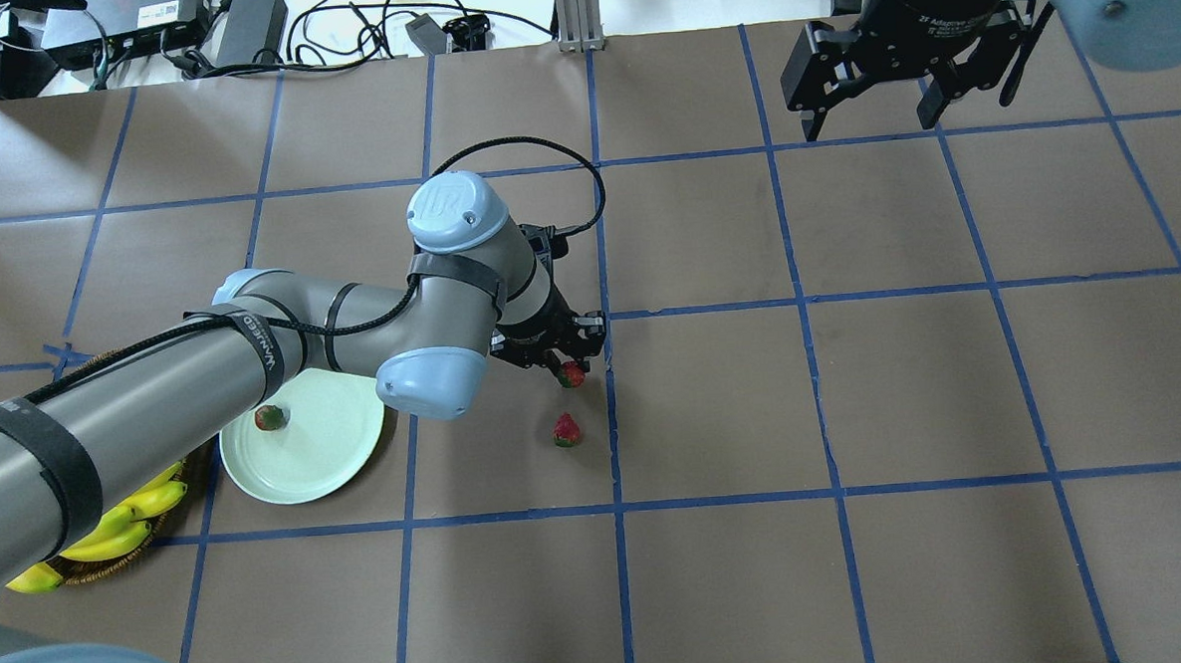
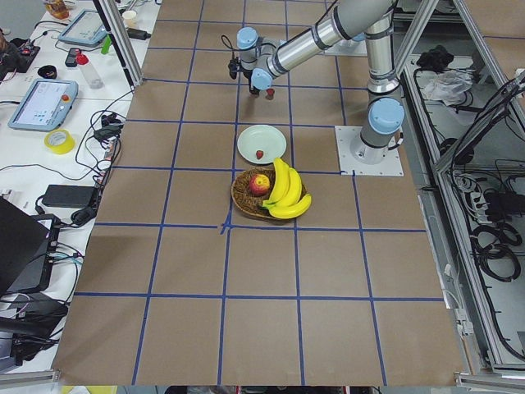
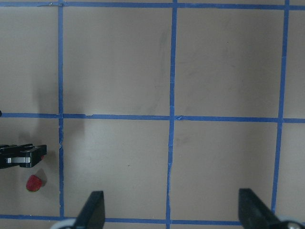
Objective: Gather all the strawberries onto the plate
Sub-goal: 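Reach the left gripper to the next strawberry and grasp it, then carry the strawberry onto the plate and open the left gripper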
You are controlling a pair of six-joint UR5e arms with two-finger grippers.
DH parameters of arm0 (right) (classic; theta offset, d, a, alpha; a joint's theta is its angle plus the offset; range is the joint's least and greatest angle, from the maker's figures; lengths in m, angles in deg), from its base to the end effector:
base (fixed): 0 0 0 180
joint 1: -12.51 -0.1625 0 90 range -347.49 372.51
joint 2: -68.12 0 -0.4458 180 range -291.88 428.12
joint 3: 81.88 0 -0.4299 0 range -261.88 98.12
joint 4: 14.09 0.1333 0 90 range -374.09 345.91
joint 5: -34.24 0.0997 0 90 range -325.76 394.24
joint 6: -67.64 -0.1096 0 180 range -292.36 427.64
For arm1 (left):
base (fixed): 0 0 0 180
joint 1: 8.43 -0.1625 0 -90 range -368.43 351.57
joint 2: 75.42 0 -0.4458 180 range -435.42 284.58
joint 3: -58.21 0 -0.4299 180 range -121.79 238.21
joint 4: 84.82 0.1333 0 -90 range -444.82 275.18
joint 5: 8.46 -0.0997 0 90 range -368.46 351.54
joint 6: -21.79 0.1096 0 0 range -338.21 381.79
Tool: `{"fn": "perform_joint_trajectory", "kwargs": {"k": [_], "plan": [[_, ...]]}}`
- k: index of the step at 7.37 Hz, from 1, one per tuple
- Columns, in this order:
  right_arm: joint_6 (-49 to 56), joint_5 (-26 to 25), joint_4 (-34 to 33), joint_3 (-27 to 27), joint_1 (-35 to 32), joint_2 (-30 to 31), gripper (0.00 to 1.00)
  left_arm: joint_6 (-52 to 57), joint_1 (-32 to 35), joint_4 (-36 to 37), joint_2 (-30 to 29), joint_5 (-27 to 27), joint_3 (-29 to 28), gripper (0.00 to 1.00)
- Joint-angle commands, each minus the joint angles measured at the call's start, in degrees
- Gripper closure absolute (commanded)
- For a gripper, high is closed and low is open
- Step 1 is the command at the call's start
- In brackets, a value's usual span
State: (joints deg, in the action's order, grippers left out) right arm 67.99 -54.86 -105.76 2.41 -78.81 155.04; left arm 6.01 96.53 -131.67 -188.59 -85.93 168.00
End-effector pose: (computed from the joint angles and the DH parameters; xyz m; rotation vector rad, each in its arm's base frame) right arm 0.1479 -0.5578 0.5256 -0.0464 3.1227 -0.1170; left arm -0.3041 -0.5295 0.1727 0.0204 -2.9287 -0.0805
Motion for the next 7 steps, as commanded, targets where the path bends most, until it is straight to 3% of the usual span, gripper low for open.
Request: {"fn": "perform_joint_trajectory", "kwargs": {"k": [1,2,3,4,5,7], "plan": [[0.0,0.0,0.0,0.0,0.0,0.0,0.00,0.3,-4.3,-8.5,3.0,-0.9,-4.5,1.00],[0.0,0.1,0.0,0.0,0.0,0.0,0.00,2.6,-8.4,-18.1,5.0,-1.7,-9.0,1.00],[0.0,0.1,0.0,0.0,0.0,0.0,0.00,8.5,-12.4,-25.1,6.5,-8.0,-10.8,1.00],[0.0,0.1,0.0,0.0,0.0,0.0,0.00,11.6,-16.6,-28.2,7.3,-11.7,-10.6,1.00],[0.0,0.1,0.0,0.0,0.0,0.0,0.00,14.5,-21.1,-30.0,7.6,-12.0,-9.1,1.00],[0.0,0.1,0.0,0.0,0.0,0.0,0.00,18.3,-27.2,-29.3,7.2,-14.8,-2.9,1.00]]}}
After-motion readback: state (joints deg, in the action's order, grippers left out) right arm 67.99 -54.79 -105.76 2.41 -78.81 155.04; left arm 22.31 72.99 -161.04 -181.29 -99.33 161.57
